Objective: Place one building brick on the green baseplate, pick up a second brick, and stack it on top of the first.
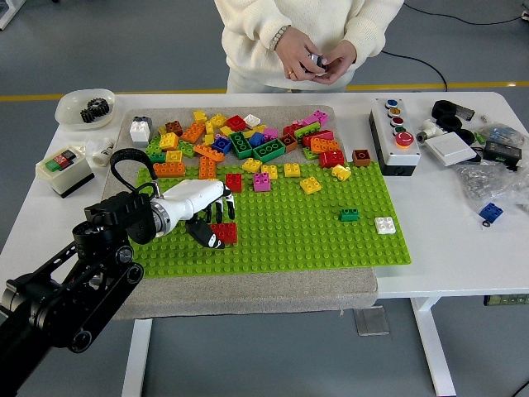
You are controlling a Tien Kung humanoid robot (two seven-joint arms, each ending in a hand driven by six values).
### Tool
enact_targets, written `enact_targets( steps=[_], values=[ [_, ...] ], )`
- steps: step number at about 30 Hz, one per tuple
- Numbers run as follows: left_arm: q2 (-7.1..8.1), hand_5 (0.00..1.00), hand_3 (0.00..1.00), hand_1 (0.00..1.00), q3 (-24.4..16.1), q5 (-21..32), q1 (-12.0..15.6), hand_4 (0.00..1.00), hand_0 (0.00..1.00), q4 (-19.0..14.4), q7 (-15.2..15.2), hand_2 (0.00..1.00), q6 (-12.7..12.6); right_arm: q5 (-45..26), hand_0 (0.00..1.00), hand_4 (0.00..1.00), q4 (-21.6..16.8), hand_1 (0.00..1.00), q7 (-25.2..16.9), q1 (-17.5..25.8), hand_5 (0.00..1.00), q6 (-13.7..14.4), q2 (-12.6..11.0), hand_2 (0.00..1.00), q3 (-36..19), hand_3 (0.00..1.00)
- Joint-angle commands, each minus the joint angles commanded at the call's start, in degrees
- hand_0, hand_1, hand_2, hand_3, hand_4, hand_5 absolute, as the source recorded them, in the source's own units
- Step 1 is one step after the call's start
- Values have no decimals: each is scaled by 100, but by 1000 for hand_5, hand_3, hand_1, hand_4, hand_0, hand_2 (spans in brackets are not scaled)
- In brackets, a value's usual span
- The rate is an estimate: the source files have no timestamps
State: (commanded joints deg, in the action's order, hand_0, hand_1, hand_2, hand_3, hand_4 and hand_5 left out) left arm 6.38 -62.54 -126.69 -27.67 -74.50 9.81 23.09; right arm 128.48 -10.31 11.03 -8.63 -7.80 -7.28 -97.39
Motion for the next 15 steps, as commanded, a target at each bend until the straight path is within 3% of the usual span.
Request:
enact_targets(
  steps=[15],
  values=[
    [-54,2,487,380,46,49,-6,939,498,96,-66,406,-157,-39,747,842,0,656,2,-24,313,4,4,726,20,621]
  ],
)
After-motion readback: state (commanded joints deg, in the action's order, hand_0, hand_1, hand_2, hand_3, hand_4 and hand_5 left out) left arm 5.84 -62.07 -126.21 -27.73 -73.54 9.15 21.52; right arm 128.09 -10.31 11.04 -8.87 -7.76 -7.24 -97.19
